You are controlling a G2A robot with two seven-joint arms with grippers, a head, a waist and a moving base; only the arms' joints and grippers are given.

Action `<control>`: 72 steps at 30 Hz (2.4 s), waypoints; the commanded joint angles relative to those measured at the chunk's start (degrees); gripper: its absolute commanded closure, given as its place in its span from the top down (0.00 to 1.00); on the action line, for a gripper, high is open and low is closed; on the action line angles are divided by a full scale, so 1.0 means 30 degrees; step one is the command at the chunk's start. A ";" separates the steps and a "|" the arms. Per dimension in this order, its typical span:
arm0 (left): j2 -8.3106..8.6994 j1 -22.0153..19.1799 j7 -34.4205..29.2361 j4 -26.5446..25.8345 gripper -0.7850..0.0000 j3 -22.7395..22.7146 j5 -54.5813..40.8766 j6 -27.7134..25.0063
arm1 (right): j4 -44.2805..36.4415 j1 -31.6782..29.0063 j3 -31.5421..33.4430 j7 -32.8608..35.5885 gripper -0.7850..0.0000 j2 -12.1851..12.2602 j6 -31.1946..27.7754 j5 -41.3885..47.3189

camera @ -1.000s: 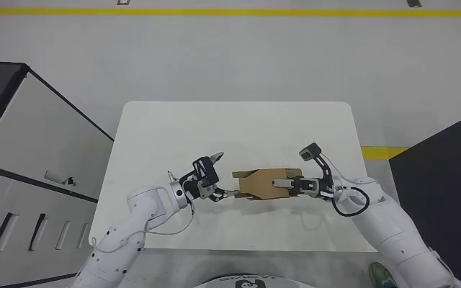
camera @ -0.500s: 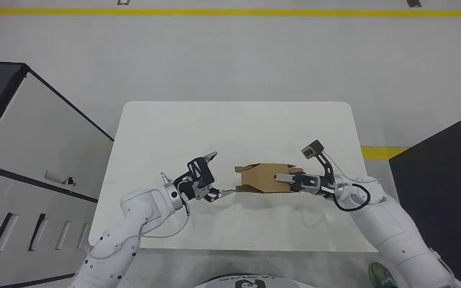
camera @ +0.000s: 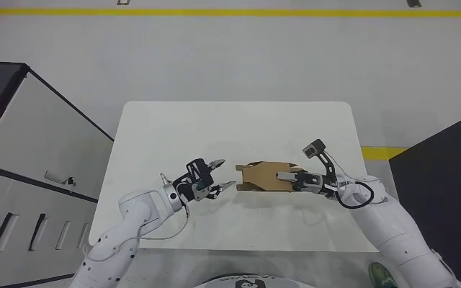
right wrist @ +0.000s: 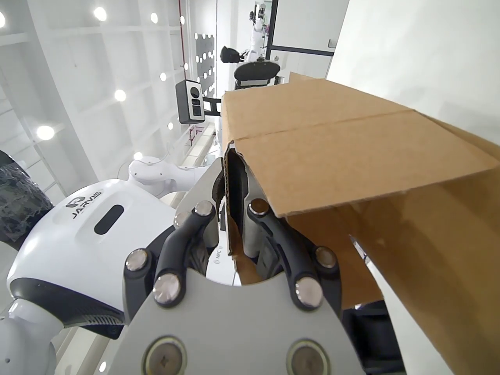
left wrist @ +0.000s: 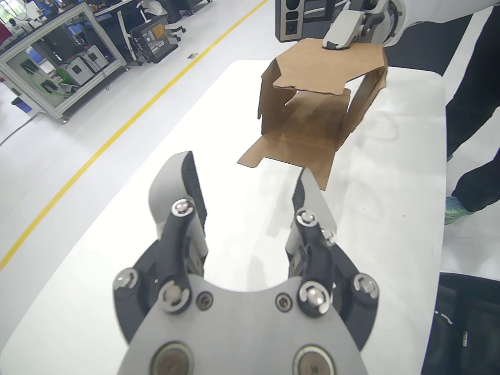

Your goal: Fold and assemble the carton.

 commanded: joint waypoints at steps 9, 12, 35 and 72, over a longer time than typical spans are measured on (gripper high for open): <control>-0.0044 -0.0292 -0.0120 -0.0267 0.00 0.0393 -0.0744 -0.0101 | -0.0324 -0.0082 0.0053 -0.0299 0.00 -0.0059 0.0727 0.0509; -0.0035 -0.0362 -0.0120 -0.0304 0.00 0.0566 -0.0927 -0.0387 | -0.0450 -0.0106 0.0138 -0.0441 0.00 -0.0080 0.1340 0.0691; -0.0011 -0.1126 -0.0377 -0.0363 0.00 0.1963 -0.0866 -0.1184 | -0.0201 0.0446 0.0060 -0.0985 0.00 -0.0449 0.2772 0.0329; 0.0021 -0.1905 -0.0450 -0.0226 0.00 0.3457 -0.0174 -0.0810 | -0.0371 0.0014 0.0103 -0.2360 0.00 -0.0943 0.3115 -0.0321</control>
